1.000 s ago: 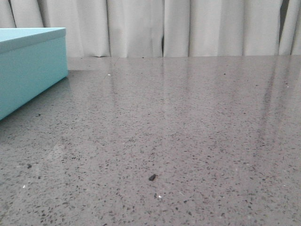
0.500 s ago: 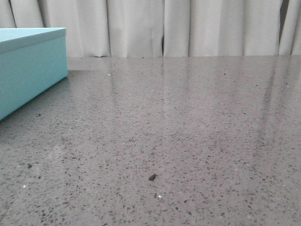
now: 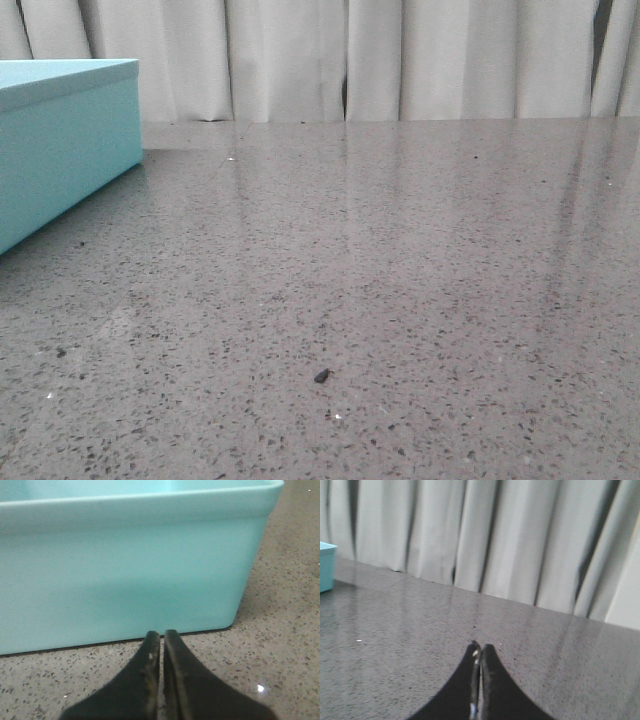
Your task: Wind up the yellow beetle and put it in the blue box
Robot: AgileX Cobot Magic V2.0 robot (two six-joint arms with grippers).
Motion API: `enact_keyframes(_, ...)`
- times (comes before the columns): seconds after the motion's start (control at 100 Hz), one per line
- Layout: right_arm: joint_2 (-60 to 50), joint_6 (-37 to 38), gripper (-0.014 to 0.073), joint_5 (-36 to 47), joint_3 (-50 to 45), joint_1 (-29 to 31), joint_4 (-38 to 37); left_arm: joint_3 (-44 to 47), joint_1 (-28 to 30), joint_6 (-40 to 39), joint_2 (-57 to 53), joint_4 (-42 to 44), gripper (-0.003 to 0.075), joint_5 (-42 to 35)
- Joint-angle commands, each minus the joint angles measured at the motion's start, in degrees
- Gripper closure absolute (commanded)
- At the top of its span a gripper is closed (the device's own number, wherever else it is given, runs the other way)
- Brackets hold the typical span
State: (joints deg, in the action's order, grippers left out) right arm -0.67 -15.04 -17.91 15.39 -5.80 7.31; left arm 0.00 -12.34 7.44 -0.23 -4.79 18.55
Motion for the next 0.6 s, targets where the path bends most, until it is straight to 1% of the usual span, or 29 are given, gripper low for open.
enact_keyframes(0.0, -1.0, 2.7, 0.0664, 12.2, -4.4, 3.1, -0.6, 2.3, 0.1, -0.5, -2.0, -0.9, 0.0739, -2.4)
enact_keyframes(0.04, -1.0, 3.2, 0.0664, 13.4, -6.9, 4.9, -0.6, 2.3, 0.1, -0.5, -2.0, -0.9, 0.0739, -2.4)
enact_keyframes(0.17, -1.0, 3.5, 0.0664, 13.2, -12.5, 9.5, -0.6, 2.3, 0.1, -0.5, -2.0, -0.9, 0.0739, -2.4)
enact_keyframes(0.32, -1.0, 3.5, 0.0664, 13.3, -17.5, 10.4, -0.6, 2.3, 0.1, -0.5, -2.0, -0.9, 0.0739, -2.4)
enact_keyframes(0.37, -1.0, 3.5, 0.0664, 9.6, -17.4, 10.4, -1.7, 2.3, 0.1, -0.5, -2.0, -0.9, 0.0739, -2.4)
enact_keyframes(0.49, -1.0, 3.5, 0.0664, 7.0, -17.4, 10.4, -3.1, 2.3, 0.1, -0.5, -2.0, -0.9, 0.0739, -2.4)
enact_keyframes(0.59, -1.0, 3.5, 0.0664, 2.0, -17.4, 10.4, -3.2, 2.3, 0.1, -0.5, -2.0, -0.9, 0.0739, -2.4)
